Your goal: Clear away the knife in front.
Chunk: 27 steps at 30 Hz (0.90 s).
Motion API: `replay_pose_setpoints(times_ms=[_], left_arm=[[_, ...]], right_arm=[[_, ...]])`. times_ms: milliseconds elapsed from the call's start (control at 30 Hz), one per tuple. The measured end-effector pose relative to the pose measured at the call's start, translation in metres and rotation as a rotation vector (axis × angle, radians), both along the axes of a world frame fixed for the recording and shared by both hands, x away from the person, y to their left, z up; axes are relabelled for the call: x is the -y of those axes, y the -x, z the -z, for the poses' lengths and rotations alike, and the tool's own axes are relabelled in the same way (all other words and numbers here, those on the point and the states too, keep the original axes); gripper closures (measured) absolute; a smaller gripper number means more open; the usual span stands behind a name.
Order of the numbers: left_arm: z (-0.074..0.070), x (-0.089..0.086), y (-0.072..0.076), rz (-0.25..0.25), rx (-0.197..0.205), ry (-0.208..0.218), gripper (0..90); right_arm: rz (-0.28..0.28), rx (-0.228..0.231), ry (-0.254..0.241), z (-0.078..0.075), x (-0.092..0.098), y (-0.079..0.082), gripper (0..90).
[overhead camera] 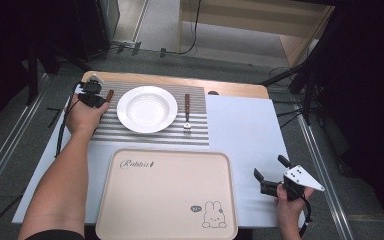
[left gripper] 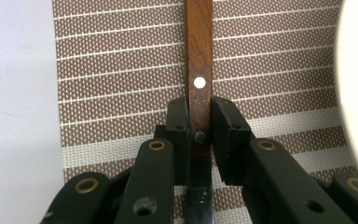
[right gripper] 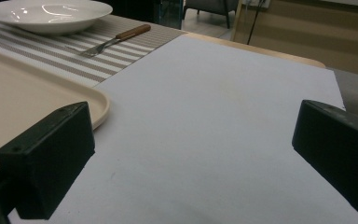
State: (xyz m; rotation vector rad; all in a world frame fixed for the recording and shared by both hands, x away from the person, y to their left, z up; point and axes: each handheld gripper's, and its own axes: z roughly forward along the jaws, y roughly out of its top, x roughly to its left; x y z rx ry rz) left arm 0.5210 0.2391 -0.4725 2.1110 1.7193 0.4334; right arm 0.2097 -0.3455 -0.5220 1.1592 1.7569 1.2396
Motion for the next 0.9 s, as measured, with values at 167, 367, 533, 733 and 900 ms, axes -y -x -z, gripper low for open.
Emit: replay_pose_setpoints(times_ms=[167, 367, 533, 733, 900], left_arm=[[-0.001, -0.002, 0.004, -0.002, 0.004, 0.015, 76.7], [-0.005, -0.005, 0.01, -0.002, 0.005, 0.025, 76.7], [-0.011, -0.009, 0.016, 0.005, 0.018, 0.038, 76.7], [-0.015, -0.011, 0.022, 0.021, 0.023, 0.053, 76.6], [-0.02, -0.01, 0.031, 0.041, 0.035, 0.062, 76.6]], right_arm=[[0.0, -0.001, -0.002, 0.0, 0.0, 0.0, 0.0], [0.0, 0.002, -0.001, 0.0, 0.0, 0.0, 0.0], [0.0, 0.001, 0.001, 0.0, 0.0, 0.0, 0.0], [0.002, 0.0, 0.004, 0.0, 0.0, 0.0, 0.0], [0.001, 0.0, 0.005, 0.0, 0.0, 0.0, 0.0]])
